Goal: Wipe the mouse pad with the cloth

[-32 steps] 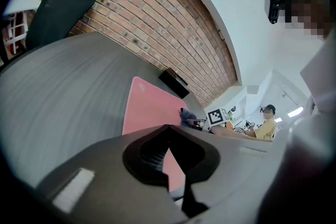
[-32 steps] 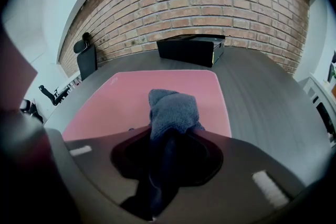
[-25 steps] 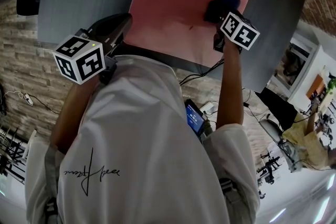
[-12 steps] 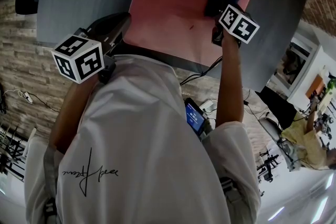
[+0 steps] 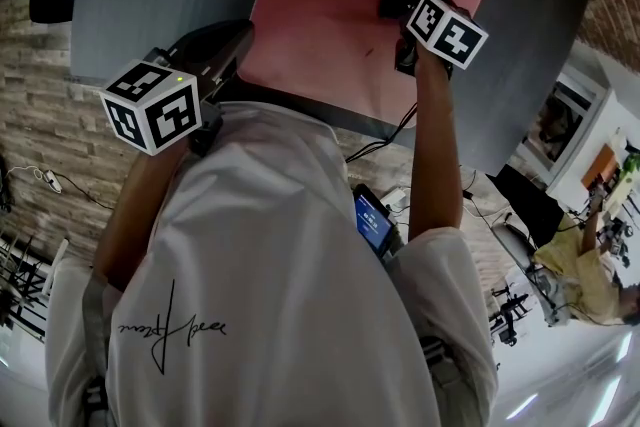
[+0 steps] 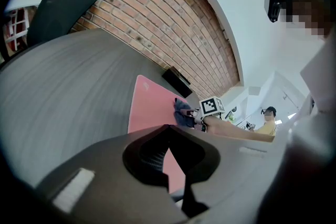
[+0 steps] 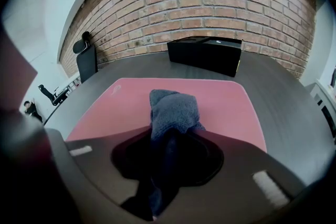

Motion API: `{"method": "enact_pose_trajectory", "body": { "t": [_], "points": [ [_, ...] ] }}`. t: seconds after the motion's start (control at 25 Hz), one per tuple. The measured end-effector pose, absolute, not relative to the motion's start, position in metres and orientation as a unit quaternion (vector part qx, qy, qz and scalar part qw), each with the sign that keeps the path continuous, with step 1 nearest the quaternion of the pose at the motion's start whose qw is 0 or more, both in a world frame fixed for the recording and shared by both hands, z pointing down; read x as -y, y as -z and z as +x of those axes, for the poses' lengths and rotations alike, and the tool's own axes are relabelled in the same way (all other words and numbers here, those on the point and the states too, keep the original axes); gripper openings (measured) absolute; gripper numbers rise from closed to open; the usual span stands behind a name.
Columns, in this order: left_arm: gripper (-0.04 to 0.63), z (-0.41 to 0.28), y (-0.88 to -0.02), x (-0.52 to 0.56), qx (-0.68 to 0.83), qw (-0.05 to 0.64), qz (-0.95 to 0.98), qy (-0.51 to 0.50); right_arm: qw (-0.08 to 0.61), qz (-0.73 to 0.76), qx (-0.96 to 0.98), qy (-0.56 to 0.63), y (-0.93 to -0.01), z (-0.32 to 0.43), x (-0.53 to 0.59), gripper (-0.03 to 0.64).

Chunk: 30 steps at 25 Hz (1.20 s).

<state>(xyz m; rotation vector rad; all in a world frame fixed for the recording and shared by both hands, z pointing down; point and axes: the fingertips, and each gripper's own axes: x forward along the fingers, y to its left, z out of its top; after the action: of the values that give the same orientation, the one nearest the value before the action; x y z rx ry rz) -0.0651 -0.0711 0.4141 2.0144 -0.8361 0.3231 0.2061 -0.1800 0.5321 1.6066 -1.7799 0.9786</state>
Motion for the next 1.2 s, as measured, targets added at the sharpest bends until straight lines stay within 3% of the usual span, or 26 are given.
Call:
{"method": "enact_pose_trajectory", "body": {
  "t": [1.2],
  "points": [
    [0.002, -0.078, -0.409, 0.070, 0.362, 0.443, 0.813, -0.111, 0.316, 0.501, 0.741, -0.315, -0.532, 0.092, 0.178, 0.101]
  ]
}}
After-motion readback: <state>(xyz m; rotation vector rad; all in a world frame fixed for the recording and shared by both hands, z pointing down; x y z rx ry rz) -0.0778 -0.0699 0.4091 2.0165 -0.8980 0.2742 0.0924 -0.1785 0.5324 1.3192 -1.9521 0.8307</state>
